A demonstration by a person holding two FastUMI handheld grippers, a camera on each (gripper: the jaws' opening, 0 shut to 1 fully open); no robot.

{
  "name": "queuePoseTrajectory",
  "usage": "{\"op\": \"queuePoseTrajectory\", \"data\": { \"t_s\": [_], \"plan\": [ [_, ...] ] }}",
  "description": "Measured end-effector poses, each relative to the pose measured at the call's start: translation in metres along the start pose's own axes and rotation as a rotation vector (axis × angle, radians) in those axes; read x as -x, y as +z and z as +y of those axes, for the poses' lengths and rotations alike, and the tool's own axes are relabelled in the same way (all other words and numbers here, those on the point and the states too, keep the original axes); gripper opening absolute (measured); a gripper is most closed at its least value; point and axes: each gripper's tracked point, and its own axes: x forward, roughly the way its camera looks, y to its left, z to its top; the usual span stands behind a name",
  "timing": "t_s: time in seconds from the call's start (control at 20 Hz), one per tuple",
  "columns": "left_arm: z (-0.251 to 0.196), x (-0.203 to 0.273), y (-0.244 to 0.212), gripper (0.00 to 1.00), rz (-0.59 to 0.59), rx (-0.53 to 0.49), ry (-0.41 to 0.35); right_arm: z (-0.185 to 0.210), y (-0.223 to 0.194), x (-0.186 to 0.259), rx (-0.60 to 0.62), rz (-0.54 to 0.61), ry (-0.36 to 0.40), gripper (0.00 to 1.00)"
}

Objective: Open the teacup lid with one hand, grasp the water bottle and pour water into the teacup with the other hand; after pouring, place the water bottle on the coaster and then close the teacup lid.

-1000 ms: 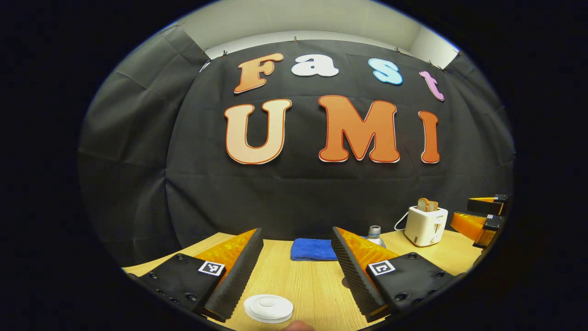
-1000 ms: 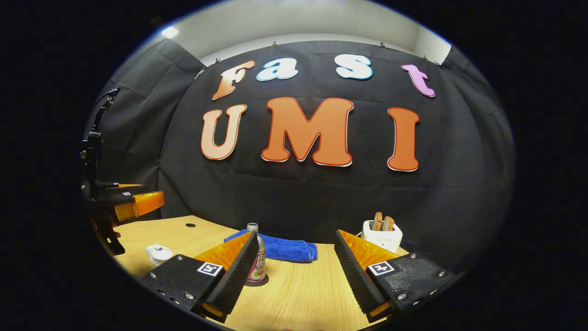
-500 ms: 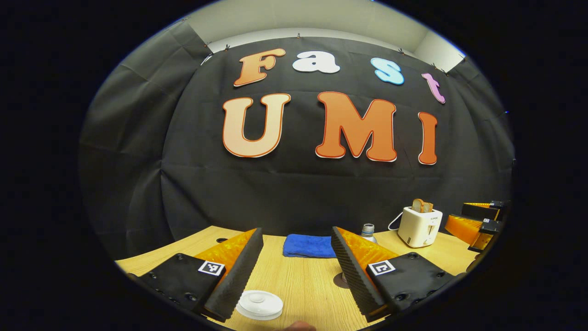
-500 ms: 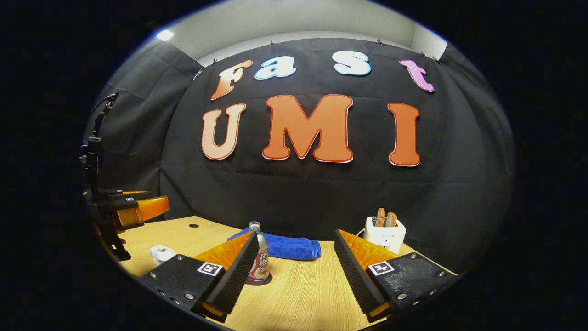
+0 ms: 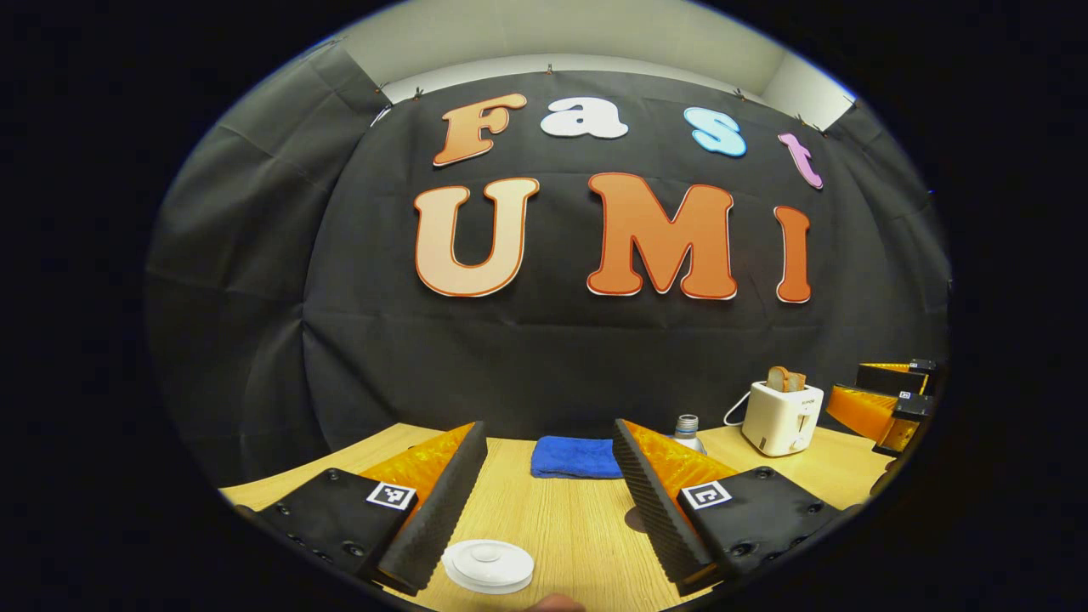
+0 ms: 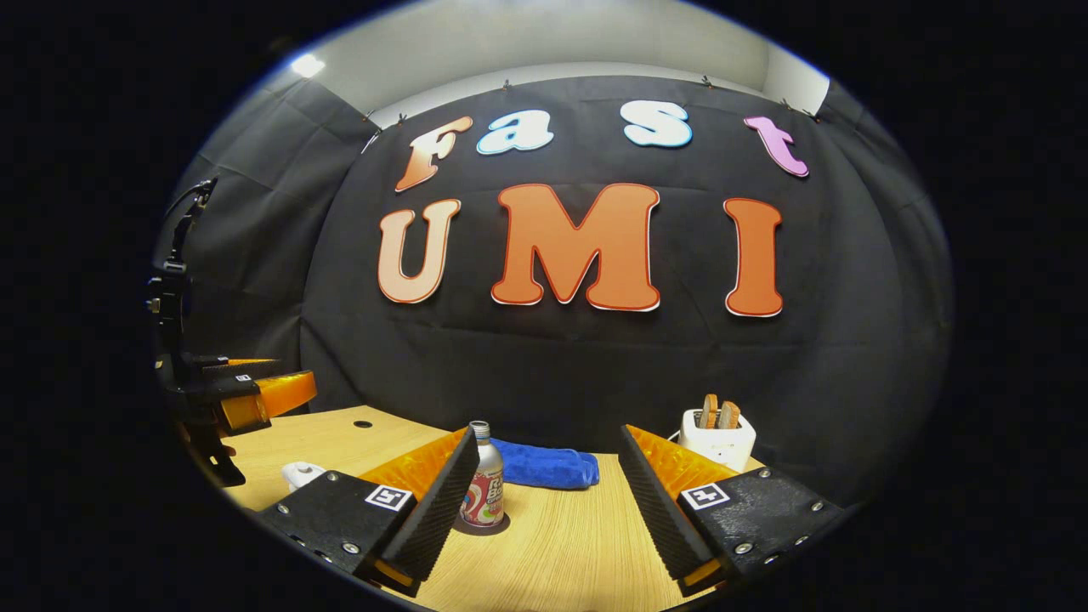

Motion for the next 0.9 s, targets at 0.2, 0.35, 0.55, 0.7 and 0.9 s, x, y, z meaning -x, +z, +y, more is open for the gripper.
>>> {"op": "queuePoseTrajectory", "data": {
  "t_s": [0.2, 0.35, 0.55, 0.7, 0.9],
  "plan": [
    [0.006, 0.001, 0.0, 0.98, -0.004, -0.007, 0.009, 0.004, 0.0, -0.002, -0.005, 0.004, 0.005, 0.99],
    [0.009, 0.002, 0.001, 0.98, -0.006, -0.013, 0.015, 0.005, 0.002, -0.003, -0.009, 0.005, 0.005, 0.99],
    [0.012, 0.002, 0.001, 0.98, -0.009, -0.016, 0.021, 0.006, 0.001, -0.004, -0.008, 0.01, 0.006, 0.99],
    [0.013, 0.002, 0.001, 1.0, -0.009, -0.018, 0.024, 0.008, 0.001, -0.004, -0.01, 0.011, 0.009, 0.99],
    [0.013, 0.001, -0.003, 0.98, -0.002, -0.019, 0.009, 0.009, 0.001, -0.004, -0.008, 0.016, 0.006, 0.99]
  ]
}}
